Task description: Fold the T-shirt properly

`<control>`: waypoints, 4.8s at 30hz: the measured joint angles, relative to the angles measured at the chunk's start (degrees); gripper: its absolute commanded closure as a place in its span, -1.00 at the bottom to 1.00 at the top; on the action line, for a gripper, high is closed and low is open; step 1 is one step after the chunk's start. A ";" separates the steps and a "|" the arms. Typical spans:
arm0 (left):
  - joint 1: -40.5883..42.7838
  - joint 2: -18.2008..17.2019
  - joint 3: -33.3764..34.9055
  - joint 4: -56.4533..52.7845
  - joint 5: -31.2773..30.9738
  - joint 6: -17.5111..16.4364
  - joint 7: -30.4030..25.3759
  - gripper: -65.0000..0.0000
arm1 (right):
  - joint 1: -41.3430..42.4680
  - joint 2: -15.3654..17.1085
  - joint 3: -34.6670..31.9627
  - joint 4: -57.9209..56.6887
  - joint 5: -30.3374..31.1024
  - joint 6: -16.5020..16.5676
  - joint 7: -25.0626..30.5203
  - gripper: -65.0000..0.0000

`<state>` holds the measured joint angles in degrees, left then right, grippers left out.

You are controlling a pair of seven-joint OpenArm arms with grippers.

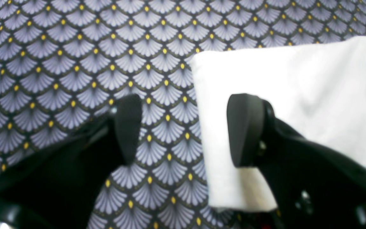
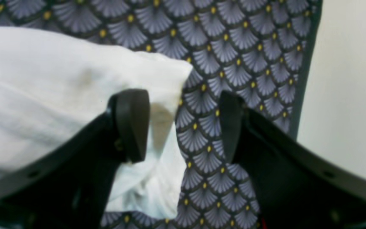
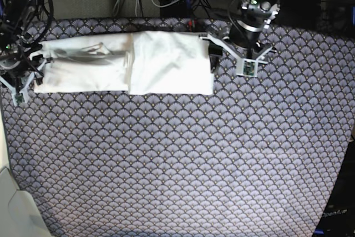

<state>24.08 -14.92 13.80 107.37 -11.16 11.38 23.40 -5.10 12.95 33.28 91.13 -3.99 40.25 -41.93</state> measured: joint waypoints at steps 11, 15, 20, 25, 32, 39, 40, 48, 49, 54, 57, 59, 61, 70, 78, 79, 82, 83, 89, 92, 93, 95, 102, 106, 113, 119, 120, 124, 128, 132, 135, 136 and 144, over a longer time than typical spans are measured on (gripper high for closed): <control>-1.46 0.00 0.00 -0.02 0.13 -0.02 0.04 -0.27 | 0.48 0.50 0.22 -6.75 0.00 0.02 0.13 -0.10; -1.11 0.00 0.02 -0.02 0.07 -0.02 0.24 -0.27 | 0.61 0.61 0.22 -9.38 0.76 -0.07 1.68 -0.10; -1.22 0.00 0.00 -0.02 0.15 0.00 0.20 -0.27 | 0.98 0.90 0.68 -11.28 1.70 -0.22 2.58 -0.10; -1.22 0.00 0.00 -0.02 0.15 0.00 0.20 -0.27 | 1.03 0.50 0.76 -11.26 1.66 -0.26 2.64 -0.05; -1.22 0.00 0.00 -0.02 0.17 -0.02 0.20 -0.27 | 0.92 -0.39 0.31 -11.39 2.51 -0.39 3.02 0.85; -2.05 0.00 0.00 -0.02 0.17 0.00 0.17 -0.27 | 0.70 -0.83 0.26 -10.12 1.75 -0.35 2.95 1.00; -2.05 0.00 0.00 -0.02 0.17 0.00 0.15 -0.27 | 0.55 -1.20 0.31 -8.98 1.22 -0.20 2.03 1.00; -2.01 0.02 0.00 -0.04 0.22 0.22 0.24 -0.27 | -4.02 -3.82 0.20 5.49 -0.48 -0.13 -0.72 1.00; -2.05 -0.02 0.00 -0.02 0.35 0.20 0.17 -0.27 | -4.33 -4.17 0.00 6.91 0.11 0.00 -0.35 1.00; -1.60 0.04 -1.64 -0.04 -0.09 -0.22 0.28 -0.27 | -6.56 -5.40 0.07 11.32 -0.55 0.00 -0.83 1.00; -1.57 0.17 -4.11 -0.04 -0.04 0.22 0.39 -0.27 | -7.19 -5.70 -0.17 13.33 -0.17 0.00 -0.94 1.00; -1.53 0.15 -5.44 -0.04 -0.04 0.15 0.37 -0.27 | -7.67 -6.01 -0.17 15.43 -0.24 -0.04 -0.74 1.00; -1.33 0.22 -6.78 -0.04 -0.07 -0.02 0.39 -0.27 | -8.81 -7.52 -0.20 17.75 -0.22 -0.02 -0.61 1.00; -0.57 0.17 -9.60 -0.07 -0.07 -0.17 0.37 -0.27 | -9.86 -12.04 -0.31 21.79 -0.26 -0.02 -0.92 1.00; 0.04 0.17 -9.64 -0.09 -0.02 -0.20 0.39 -0.27 | -12.46 -13.42 -8.00 21.81 -0.55 -0.02 -0.87 1.00; 0.07 0.17 -9.64 -0.09 0.04 -0.20 0.39 -0.27 | -12.74 -14.25 -8.98 21.81 -0.63 -0.02 -0.90 1.00; 0.04 0.17 -9.64 -0.09 0.17 -0.20 0.42 -0.27 | -13.00 -16.76 -10.80 21.81 -0.68 -0.02 -0.96 1.00; 0.07 0.17 -9.88 -0.09 0.17 -0.20 0.39 -0.27 | -12.90 -17.25 -11.37 21.81 -0.70 -0.04 -0.94 1.00; 0.09 0.15 -13.46 -0.09 0.37 -0.02 0.42 -0.27 | -12.52 -18.95 -15.76 21.81 -0.96 -0.02 -0.96 1.00; 1.18 0.17 -15.26 -0.07 0.28 -0.66 0.39 -0.27 | -12.37 -20.31 -17.00 22.53 -0.63 -0.04 -0.87 1.00; 1.49 0.15 -15.98 -0.07 0.37 -0.42 0.48 -0.27 | -12.02 -20.63 -17.29 22.60 -0.72 -0.02 -0.94 1.00; 1.62 0.15 -17.44 -0.07 0.39 -0.15 0.59 -0.27 | -11.72 -20.90 -17.94 22.60 -0.70 -0.02 -0.94 1.00; 1.16 0.15 -18.62 -0.17 0.39 -0.42 0.35 -0.27 | -11.63 -21.64 -22.77 23.52 -0.94 -0.07 -0.98 1.00; 0.81 0.17 -18.62 -2.12 0.37 -0.48 0.20 -0.27 | -12.09 -21.66 -28.11 23.52 -0.66 -0.09 -0.83 1.00; -0.09 0.17 -18.60 -3.15 0.37 -0.61 0.22 -0.27 | -14.58 -21.53 -43.32 23.30 2.51 -0.44 -1.01 1.00; 1.16 -2.34 -19.10 -3.06 0.02 -0.17 0.37 -0.27 | -13.20 -21.53 -50.40 21.66 2.86 -0.42 -0.96 1.00; 1.68 -2.34 -19.76 -3.06 -0.07 -0.24 0.39 -0.27 | -12.13 -21.53 -50.42 20.76 2.80 -0.44 -1.16 1.00; 4.42 -2.05 -22.73 -2.97 -0.26 -0.42 0.44 -0.27 | -9.35 -21.51 -50.36 16.20 3.04 -0.42 -0.44 1.00; 5.84 -2.10 -24.68 -2.82 -0.26 -0.68 -0.02 -0.27 | -6.84 -21.38 -50.07 12.13 2.84 -0.44 -0.79 1.00; 7.32 -2.10 -26.43 -2.82 -0.26 -0.39 0.00 -0.27 | -4.31 -21.38 -50.05 9.29 2.80 -0.44 -0.52 1.00; 7.80 -2.14 -26.86 -2.80 -0.24 -0.44 -0.07 -0.27 | -2.99 -21.38 -50.05 7.23 2.80 -0.44 -0.63 1.00; 7.89 -2.16 -26.86 -2.80 -0.28 -0.46 -0.02 -0.27 | -2.84 -21.38 -50.05 7.02 2.84 -0.44 -0.68 1.00; 7.96 -2.19 -26.84 -2.80 -0.28 -0.48 -0.07 -0.27 | -2.23 -21.38 -50.07 4.74 2.80 -0.44 -0.50 0.68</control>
<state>32.03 -17.10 -13.04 104.57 -11.44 10.90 23.33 -7.33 -8.43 -16.80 95.88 -1.19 39.81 -42.44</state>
